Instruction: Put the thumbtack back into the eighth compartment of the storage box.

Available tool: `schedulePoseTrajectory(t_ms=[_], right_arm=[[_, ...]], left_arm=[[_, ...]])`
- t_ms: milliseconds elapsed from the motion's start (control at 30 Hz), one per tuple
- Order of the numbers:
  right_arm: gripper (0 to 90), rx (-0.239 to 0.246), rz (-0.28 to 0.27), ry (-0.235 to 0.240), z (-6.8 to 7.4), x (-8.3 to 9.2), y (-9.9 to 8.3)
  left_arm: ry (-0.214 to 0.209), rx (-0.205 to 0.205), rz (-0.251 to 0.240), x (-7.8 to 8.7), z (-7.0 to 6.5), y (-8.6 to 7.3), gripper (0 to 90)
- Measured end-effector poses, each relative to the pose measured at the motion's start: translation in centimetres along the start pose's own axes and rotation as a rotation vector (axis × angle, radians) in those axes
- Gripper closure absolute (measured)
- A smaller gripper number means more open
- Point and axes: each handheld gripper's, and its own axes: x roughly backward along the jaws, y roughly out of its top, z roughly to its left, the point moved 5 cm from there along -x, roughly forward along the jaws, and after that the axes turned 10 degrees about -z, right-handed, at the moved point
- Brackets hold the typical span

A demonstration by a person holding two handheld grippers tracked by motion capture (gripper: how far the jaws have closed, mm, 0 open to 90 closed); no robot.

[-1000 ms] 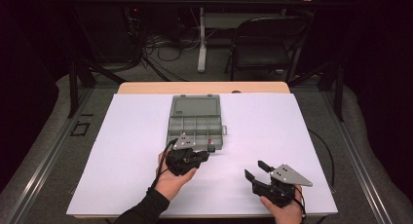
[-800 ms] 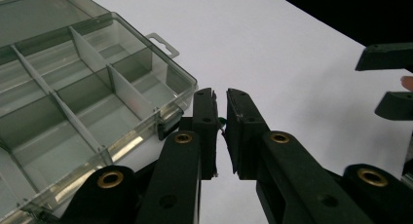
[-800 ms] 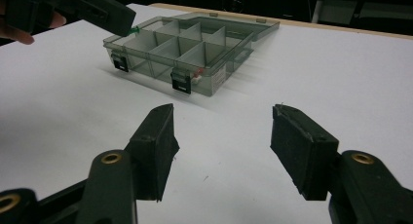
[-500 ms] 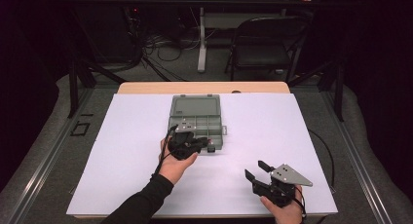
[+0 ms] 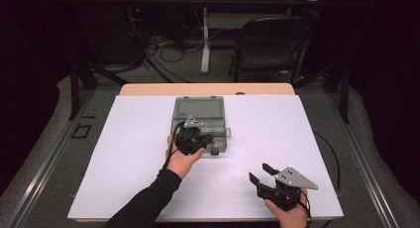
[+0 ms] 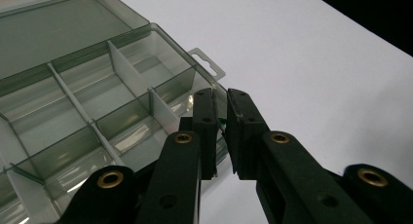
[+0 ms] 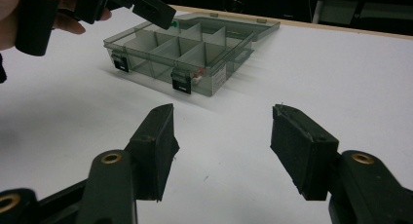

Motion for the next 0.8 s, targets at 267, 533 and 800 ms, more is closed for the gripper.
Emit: schedulePoseTrajectory(t_ms=[267,533,800], right_arm=[[41.1,-0.001,0.000,0.001,0.0,0.0,0.0],[41.1,0.001,0.000,0.003,0.0,0.0,0.0],[41.1,0.001,0.000,0.004,0.0,0.0,0.0]], left_arm=[[0.027,0.018,0.023,-1.6,0.7,-0.7,83.3],[0.021,0.017,0.035,-2.7,0.5,-1.0,83.3],[0.024,0.016,0.049,-3.5,0.3,-1.3,83.3]])
